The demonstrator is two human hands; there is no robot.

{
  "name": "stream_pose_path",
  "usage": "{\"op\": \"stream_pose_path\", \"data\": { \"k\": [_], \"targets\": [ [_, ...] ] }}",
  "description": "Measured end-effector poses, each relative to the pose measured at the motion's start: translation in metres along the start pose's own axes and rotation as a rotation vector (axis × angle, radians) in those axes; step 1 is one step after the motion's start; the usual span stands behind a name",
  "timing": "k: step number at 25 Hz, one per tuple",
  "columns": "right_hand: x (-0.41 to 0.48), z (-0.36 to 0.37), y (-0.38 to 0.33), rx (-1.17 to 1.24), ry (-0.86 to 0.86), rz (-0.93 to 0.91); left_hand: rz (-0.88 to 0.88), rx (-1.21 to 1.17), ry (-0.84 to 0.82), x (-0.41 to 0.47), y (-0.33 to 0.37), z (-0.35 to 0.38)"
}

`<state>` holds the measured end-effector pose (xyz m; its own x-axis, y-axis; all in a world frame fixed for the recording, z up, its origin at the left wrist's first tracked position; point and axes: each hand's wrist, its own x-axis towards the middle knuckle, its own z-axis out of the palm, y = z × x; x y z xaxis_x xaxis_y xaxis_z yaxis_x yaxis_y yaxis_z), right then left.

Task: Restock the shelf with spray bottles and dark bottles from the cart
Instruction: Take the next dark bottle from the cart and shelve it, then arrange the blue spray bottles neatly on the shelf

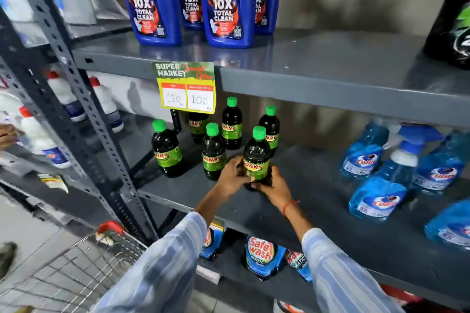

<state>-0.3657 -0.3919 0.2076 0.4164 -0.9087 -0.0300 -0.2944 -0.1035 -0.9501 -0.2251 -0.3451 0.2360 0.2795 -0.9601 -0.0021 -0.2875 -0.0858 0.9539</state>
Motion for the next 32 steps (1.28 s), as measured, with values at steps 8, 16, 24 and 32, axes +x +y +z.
{"op": "stream_pose_path", "data": {
  "k": [8, 16, 24, 32],
  "targets": [
    [0.019, 0.010, 0.013, -0.041, 0.067, 0.011, 0.024, -0.020, -0.036, 0.021, -0.015, 0.004],
    [0.013, 0.004, 0.010, -0.147, 0.011, 0.062, -0.063, 0.266, -0.044, 0.005, -0.011, 0.014],
    [-0.051, -0.103, -0.025, -0.683, -0.152, 0.175, -0.122, 0.633, -0.267, -0.035, 0.068, 0.068],
    [-0.166, -0.269, -0.004, -0.545, 0.522, -0.128, 0.209, 0.323, -0.422, -0.070, 0.155, 0.263]
  ]
}}
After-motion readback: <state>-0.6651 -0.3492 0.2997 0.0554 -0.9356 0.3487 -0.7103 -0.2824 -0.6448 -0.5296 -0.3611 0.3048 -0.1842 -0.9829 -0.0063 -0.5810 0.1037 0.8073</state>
